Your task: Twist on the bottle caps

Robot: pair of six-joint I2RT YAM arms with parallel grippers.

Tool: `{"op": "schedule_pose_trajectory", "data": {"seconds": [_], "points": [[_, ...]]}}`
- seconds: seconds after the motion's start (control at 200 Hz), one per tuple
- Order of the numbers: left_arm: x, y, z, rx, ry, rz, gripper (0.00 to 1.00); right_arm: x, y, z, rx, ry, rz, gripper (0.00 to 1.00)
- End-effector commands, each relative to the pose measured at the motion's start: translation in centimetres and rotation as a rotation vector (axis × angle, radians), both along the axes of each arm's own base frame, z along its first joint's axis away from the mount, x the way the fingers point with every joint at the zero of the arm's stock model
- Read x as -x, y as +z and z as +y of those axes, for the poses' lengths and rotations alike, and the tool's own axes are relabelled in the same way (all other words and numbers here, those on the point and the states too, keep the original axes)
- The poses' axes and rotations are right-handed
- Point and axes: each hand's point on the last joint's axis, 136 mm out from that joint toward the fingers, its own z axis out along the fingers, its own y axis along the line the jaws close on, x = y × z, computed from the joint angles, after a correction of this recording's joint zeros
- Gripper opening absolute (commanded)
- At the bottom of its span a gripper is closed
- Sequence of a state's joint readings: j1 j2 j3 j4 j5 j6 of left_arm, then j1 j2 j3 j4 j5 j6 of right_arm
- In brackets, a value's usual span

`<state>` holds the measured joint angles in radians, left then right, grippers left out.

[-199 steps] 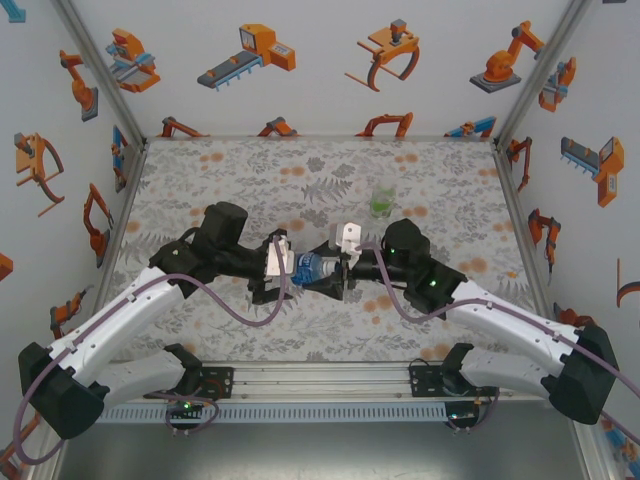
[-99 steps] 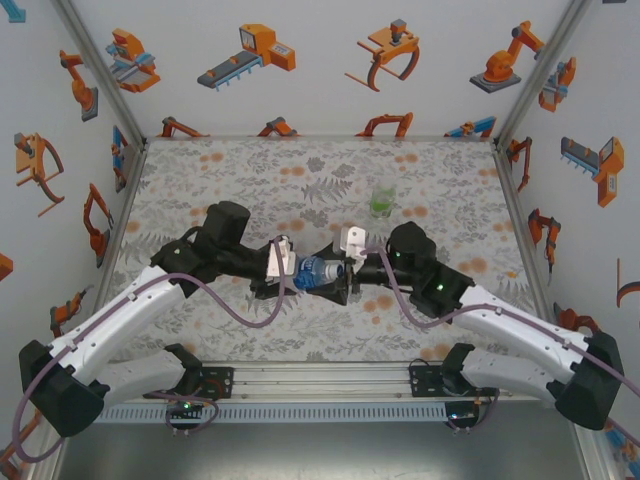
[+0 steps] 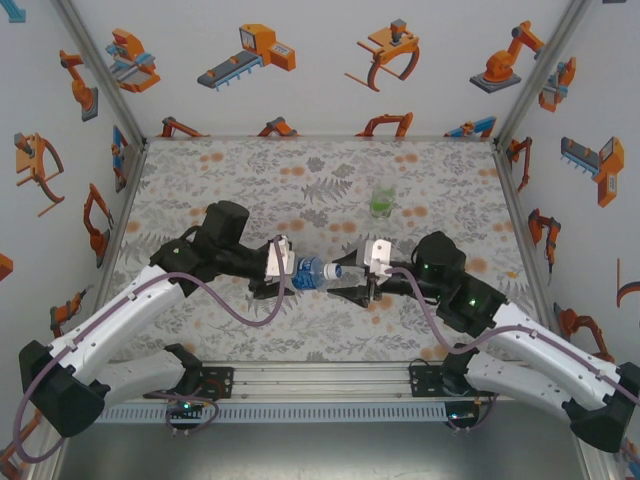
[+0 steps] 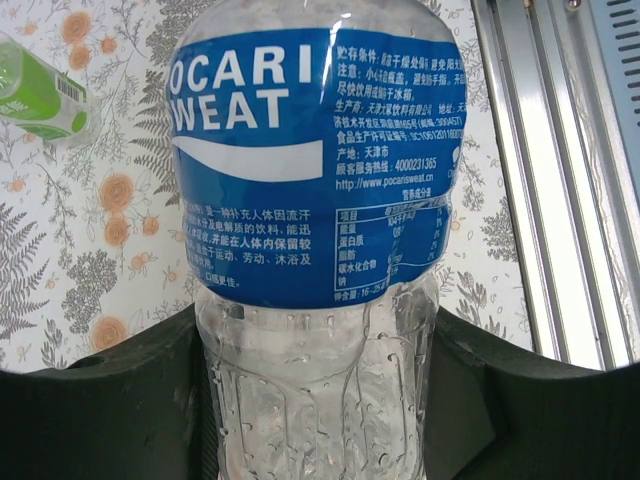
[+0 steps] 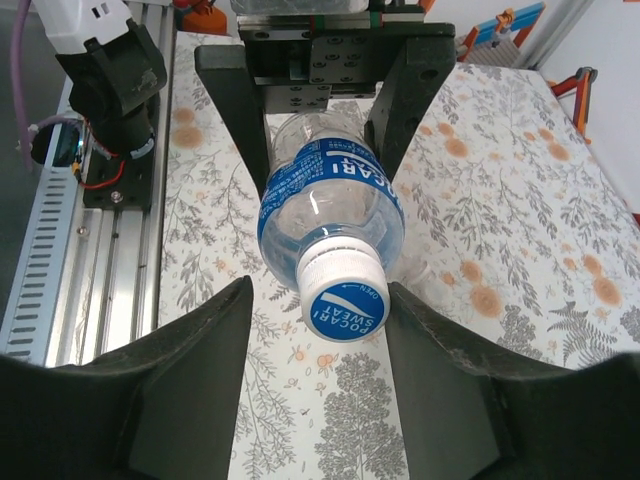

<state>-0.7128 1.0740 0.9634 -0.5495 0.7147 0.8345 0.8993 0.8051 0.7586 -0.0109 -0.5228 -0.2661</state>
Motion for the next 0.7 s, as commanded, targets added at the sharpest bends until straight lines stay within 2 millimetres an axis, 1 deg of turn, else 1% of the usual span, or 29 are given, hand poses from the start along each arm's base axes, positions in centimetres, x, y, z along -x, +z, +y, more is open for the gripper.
{"op": "schedule_pose_trajectory", "data": {"seconds": [0.0,0.07,0.175,0.34,0.501,0.611,0.656,0.696], "points": [[0.3,0.6,0.0,0.009,-0.023,-0.013,0.0,0.4,1.1,0.2,-0.021,0.023,-0.022,0.48],[0.2,0.6,0.0,0.009,-0.021,-0.016,0.0,0.3,1.0,0.2,-0.02,0.019,-0.021,0.43],[0.2,0.6,0.1,0.007,-0.021,-0.015,0.0,0.2,1.4,-0.1,-0.028,0.008,-0.021,0.43],[0.2,0.7,0.0,0.01,-0.024,-0.018,0.0,0.3,1.6,-0.5,-0.033,-0.009,-0.026,0.39],[0.3,0.6,0.0,0.007,-0.024,-0.016,0.0,0.2,1.5,-0.2,-0.029,-0.003,-0.013,0.38],[0.2,0.6,0.1,0.005,-0.021,-0.019,0.0,-0.1,1.3,0.0,-0.022,-0.014,0.038,0.3],[0.2,0.6,0.1,0.004,-0.021,-0.017,0.0,-0.8,1.2,0.1,-0.03,-0.054,0.092,0.25],[0.1,0.6,0.1,0.003,-0.018,-0.019,0.0,-1.7,1.3,0.0,-0.049,-0.111,0.16,0.18]]}}
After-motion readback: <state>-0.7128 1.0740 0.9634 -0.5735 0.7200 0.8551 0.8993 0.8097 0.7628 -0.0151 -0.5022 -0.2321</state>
